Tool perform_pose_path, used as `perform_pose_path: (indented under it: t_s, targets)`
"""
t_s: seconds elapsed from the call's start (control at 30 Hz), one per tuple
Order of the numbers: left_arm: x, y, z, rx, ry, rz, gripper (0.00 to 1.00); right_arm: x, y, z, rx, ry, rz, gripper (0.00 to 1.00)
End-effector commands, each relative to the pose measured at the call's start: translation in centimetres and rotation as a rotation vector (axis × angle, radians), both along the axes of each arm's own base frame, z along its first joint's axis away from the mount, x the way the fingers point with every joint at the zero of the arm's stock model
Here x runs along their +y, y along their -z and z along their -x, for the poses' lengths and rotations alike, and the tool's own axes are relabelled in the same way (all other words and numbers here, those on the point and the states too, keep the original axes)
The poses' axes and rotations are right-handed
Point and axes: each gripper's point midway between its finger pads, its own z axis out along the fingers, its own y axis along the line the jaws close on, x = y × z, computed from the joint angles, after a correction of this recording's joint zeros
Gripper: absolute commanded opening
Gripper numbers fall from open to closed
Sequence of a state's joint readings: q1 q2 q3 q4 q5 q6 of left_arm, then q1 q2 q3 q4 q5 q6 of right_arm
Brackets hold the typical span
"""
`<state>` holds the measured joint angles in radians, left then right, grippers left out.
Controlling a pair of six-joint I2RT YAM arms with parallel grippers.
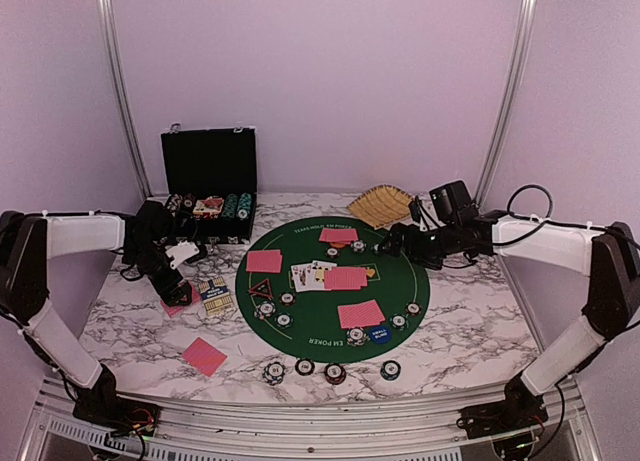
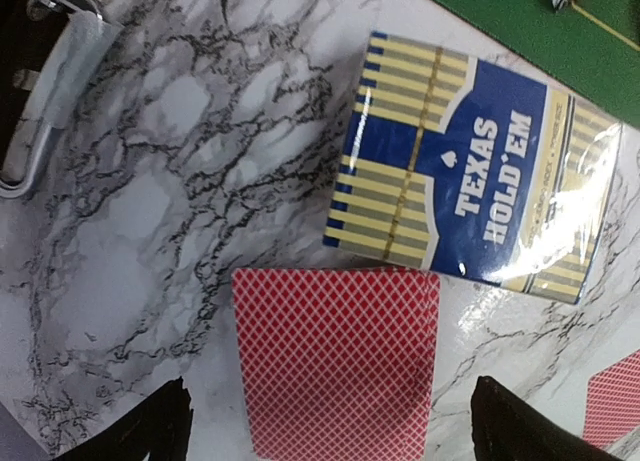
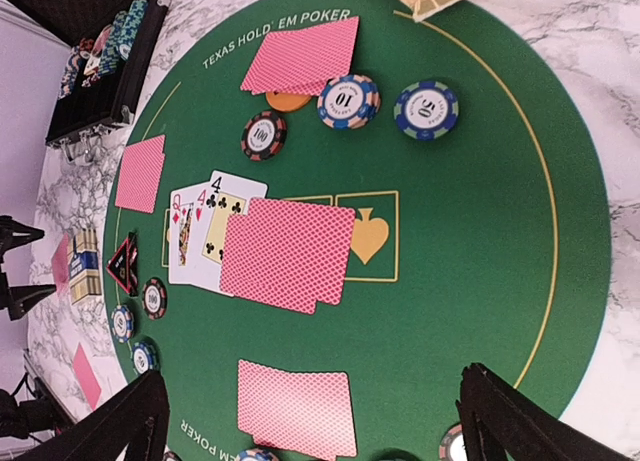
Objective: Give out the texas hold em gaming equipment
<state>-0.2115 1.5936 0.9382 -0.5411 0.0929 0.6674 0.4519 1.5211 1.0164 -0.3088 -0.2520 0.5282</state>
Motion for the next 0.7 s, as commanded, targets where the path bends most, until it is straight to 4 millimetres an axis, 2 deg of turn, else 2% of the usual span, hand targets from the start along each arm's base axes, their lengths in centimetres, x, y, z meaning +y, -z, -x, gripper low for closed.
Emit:
perform_pose_path:
  t_s: [0.0, 0.2, 0.27, 0.43, 0.47, 0.57, 0.67]
  targets:
    - [-0.7, -5.7, -2.9, -0.149, -0.105, 0.074, 0.99, -1.1, -2.6, -0.6, -0.096, 0.04, 0.037, 0.99]
    - [-1.1, -10.6, -5.5, -0.356, -0.258, 0.213, 0.99, -5.4, -3.7, -1.6, -0.189, 0.171, 0.139, 0.99]
    - [-0.9, -11.8, -6.0, -0.429, -0.288, 0.254, 0.99, -8.4, -4.0, -2.2, -0.229, 0.279, 0.21, 0.99]
    - [0.1, -12.4, -6.8, -0.626, -0.318, 0.311, 0.99, -15.8, -5.0, -2.2, -0.381, 0.561, 0.387, 0.99]
    - [0.5, -12.5, -6.9, -0.674, -0.33, 0.319, 0.99, -16.9, -4.2, -1.7, -0.43, 0.589, 0.424, 0.99]
    - [1.7, -12.2, -6.9, -0.769, -0.371, 0.358, 0.99, -19.5, -4.8, -0.2, -0.596, 0.702, 0.462, 0.99]
    - [2.6, -11.3, -7.4, -0.76, -0.424, 0.386, 0.99, -22.0, -4.7, 1.4, -0.658, 0.833, 0.492, 0.99]
